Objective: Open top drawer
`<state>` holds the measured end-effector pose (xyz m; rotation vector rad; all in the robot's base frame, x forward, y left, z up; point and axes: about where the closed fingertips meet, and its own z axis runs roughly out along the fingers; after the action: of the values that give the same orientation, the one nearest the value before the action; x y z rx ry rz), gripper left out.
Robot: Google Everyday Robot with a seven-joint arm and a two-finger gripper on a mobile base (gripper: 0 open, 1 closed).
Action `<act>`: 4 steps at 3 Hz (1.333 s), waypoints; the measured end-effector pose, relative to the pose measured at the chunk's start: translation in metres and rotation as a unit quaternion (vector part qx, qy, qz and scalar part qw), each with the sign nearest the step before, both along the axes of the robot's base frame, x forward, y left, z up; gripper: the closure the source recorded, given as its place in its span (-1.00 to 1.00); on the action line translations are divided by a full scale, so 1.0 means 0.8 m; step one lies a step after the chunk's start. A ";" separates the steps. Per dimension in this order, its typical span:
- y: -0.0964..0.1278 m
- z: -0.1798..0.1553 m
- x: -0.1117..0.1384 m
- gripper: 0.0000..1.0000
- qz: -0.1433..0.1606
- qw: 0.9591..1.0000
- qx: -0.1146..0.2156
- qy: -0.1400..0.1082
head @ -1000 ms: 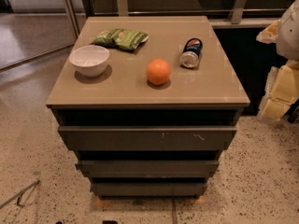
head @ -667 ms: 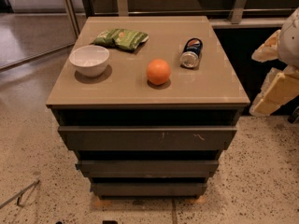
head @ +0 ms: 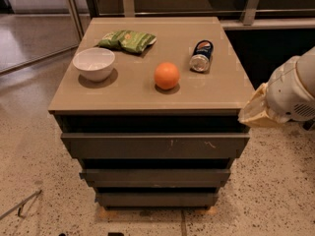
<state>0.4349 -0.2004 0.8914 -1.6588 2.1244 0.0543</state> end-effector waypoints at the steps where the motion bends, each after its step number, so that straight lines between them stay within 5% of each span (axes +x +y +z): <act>1: 0.001 -0.008 0.002 0.95 -0.002 1.000 0.000 -0.004; 2: 0.001 -0.009 0.001 1.00 -0.002 1.000 0.000 -0.006; 4: 0.016 -0.100 0.000 1.00 0.017 0.999 0.017 -0.030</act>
Offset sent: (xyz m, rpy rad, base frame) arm 0.0016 0.0009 -0.0074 0.0016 -0.0085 -0.0051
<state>0.4349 -0.1877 0.8115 -1.6554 2.0402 0.0496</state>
